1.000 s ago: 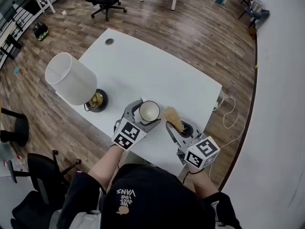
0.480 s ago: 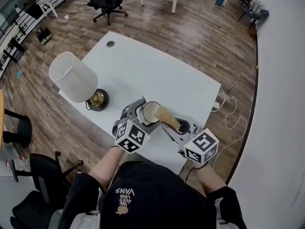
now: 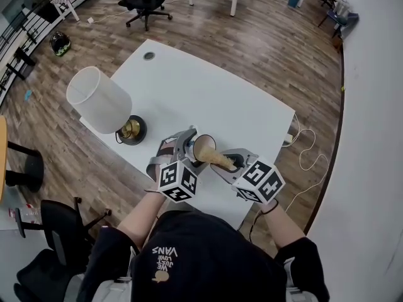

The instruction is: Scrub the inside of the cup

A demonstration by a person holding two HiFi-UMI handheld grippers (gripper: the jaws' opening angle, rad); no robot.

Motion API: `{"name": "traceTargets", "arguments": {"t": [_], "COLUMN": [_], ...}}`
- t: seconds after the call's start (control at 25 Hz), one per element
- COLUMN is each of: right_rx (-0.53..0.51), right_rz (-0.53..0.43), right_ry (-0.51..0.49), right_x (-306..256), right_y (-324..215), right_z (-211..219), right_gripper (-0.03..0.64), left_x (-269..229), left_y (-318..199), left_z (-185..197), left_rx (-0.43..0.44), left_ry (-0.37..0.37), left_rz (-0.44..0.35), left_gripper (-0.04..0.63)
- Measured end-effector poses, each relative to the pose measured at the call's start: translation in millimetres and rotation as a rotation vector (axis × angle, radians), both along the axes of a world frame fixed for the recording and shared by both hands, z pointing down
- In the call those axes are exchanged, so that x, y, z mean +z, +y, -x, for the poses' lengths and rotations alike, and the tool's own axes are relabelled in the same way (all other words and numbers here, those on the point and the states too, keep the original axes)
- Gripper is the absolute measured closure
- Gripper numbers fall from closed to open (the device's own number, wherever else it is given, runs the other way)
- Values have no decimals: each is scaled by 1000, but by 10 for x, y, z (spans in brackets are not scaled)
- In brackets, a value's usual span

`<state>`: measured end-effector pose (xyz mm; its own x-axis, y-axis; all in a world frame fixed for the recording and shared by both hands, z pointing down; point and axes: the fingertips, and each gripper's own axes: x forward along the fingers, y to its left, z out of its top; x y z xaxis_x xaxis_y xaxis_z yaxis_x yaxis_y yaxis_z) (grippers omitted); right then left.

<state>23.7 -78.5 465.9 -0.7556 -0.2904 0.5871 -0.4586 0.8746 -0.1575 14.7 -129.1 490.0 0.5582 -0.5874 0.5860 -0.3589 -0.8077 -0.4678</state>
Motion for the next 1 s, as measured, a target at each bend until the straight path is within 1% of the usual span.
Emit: {"name": "traceTargets", "arguments": {"t": [0.12,0.24,0.4,0.52,0.64,0.8,1.0], "right_rx": [-38,-51,-14,19,27,-11,-57], "right_rz": [31,34,26,17,43,104,132], "right_ry": [-1,-13,-14,7,41,80,53], "right_x": [0,-60,-117,-134,-88,32,34], "right_y": [80,67,-89,-210,-202,-49,66], "right_z": [121,194,128,25,-61,-84,38], "right_gripper": [517,517,517,517,517,517,517], "left_x": [46,78,57,33,25,45,59], "left_y": [10,58,112,140,127,65,20], "left_z": [16,-22,-76,-101,-93,-31,-46], "left_rx": [13,37,55,68,64,52,48], "left_ry": [-14,-25,-17,-15,-12,-23,-36], "left_rz": [6,7,7,4,0,-4,0], "left_gripper": [196,196,196,196,196,196,195]}}
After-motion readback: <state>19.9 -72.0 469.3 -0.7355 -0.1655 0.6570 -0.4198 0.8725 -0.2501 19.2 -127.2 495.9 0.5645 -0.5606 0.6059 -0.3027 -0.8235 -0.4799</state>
